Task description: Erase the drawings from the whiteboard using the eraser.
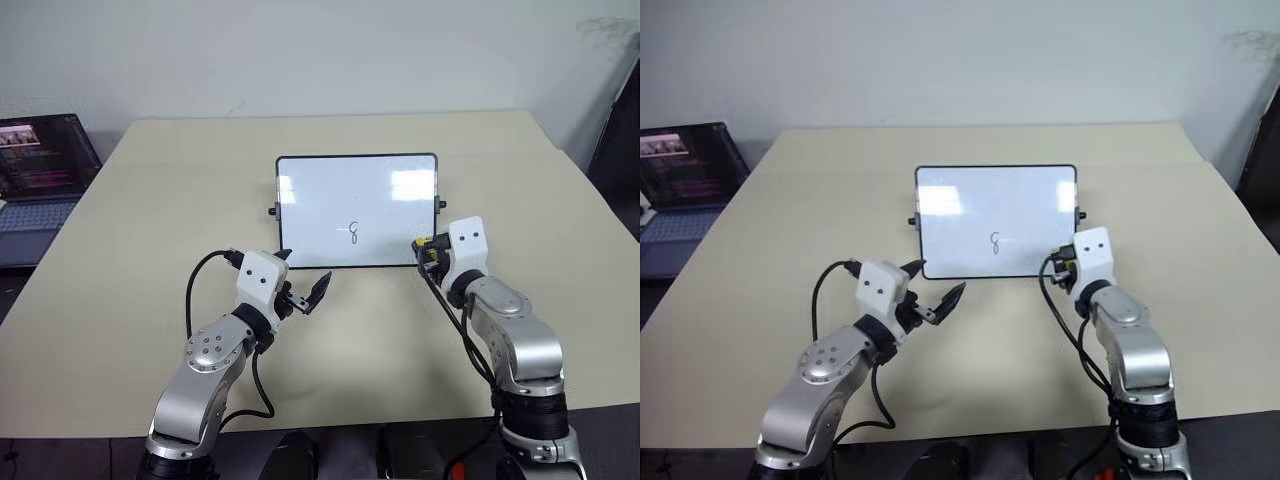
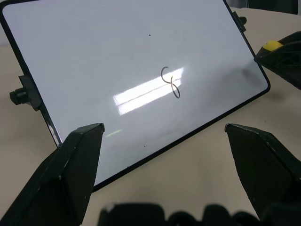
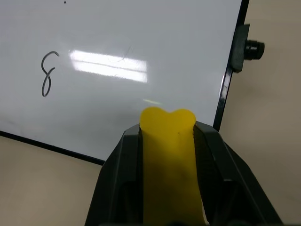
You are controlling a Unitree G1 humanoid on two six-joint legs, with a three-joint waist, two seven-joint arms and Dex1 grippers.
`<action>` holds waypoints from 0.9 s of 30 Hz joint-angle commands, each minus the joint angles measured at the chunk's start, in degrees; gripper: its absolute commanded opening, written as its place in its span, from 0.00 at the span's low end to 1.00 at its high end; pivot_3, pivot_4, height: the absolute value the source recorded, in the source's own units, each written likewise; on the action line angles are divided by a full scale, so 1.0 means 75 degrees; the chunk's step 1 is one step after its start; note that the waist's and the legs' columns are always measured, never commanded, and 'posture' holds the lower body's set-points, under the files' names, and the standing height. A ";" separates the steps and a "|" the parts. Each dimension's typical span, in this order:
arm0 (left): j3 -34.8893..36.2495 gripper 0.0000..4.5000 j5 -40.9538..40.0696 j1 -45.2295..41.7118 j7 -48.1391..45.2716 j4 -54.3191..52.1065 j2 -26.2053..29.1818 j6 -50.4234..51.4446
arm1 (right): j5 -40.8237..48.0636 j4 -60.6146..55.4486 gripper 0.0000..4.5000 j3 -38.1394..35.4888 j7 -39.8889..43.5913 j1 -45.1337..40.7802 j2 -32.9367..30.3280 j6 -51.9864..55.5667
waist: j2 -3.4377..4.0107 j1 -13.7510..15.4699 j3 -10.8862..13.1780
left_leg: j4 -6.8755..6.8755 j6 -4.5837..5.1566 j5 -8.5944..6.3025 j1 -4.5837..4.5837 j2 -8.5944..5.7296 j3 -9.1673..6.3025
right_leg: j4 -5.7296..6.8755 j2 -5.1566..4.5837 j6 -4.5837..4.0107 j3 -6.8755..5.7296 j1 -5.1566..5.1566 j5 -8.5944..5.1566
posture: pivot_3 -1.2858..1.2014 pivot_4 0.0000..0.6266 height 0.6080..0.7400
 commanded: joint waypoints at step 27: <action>0.0105 1.00 -0.0021 -0.0042 -0.0480 0.0232 0.0299 -0.0600 | -0.0169 0.1267 0.25 0.1856 0.0729 -0.1575 -0.0464 -0.2327 | 0.0000 -0.0001 0.0000 | 0.0001 -0.0003 0.0002 0.0000 -0.0003 0.0008 | -0.0003 -0.0002 0.0000 0.0001 0.0002 0.0000 | 0.52 0.24 1.00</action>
